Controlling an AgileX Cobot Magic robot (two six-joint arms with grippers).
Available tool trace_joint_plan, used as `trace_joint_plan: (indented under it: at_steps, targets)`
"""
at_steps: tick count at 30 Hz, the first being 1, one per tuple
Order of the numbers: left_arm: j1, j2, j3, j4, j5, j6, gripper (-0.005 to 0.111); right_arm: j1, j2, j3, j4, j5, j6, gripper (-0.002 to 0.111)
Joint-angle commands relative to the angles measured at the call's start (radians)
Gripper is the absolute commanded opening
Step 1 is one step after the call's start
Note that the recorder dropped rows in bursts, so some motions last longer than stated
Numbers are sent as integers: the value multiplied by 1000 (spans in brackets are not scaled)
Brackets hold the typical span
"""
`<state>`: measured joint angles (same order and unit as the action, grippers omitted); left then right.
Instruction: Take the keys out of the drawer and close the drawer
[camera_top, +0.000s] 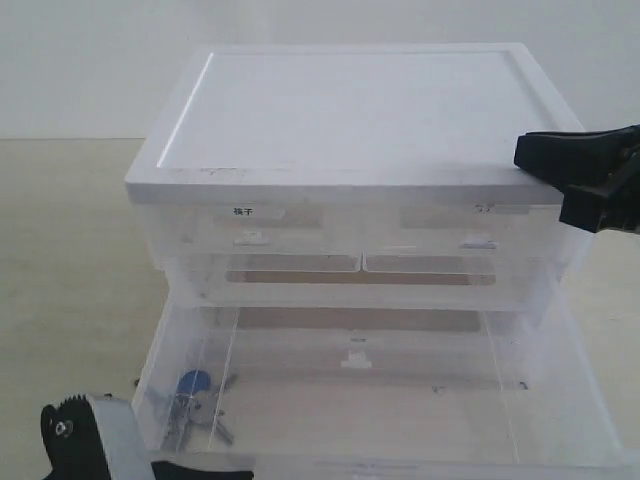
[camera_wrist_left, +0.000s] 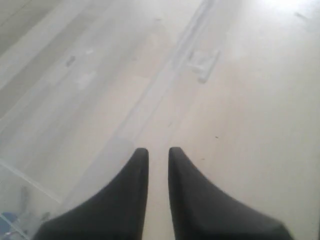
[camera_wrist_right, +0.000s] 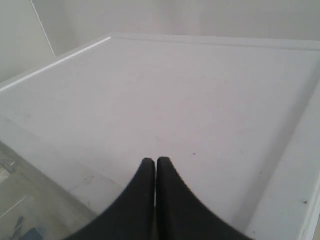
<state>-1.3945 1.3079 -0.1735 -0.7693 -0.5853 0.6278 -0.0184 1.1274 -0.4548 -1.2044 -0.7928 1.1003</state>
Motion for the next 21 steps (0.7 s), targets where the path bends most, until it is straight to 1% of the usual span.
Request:
trace_joint_plan:
  at_steps: [1, 5, 7, 10, 13, 15, 17, 19, 21]
  targets:
    - [29, 27, -34, -22, -109, -12, 13, -2, 1, 7, -18, 34, -3, 0]
    - [29, 30, -91, -12, -117, 4, 13, -2, 1, 7, -17, 39, -3, 0]
    - [29, 47, -117, 29, -106, -18, 13, -2, 1, 7, -17, 39, -3, 0]
    - [29, 104, -160, 84, -87, -52, 13, -2, 1, 7, -24, 39, 1, 0]
    - [29, 170, -195, 86, -87, -54, 13, -2, 1, 7, -35, 39, 10, 0]
    - [29, 204, -213, 106, -87, -85, 13, -2, 1, 7, -37, 39, 10, 0]
    - [29, 249, -237, 194, -87, -151, 13, -2, 1, 7, -37, 36, 12, 0]
    - [29, 286, -255, 267, -116, -213, 13, -2, 1, 7, -37, 34, 14, 0]
    - [29, 325, -277, 294, -162, -240, 13, -2, 1, 7, -37, 34, 14, 0]
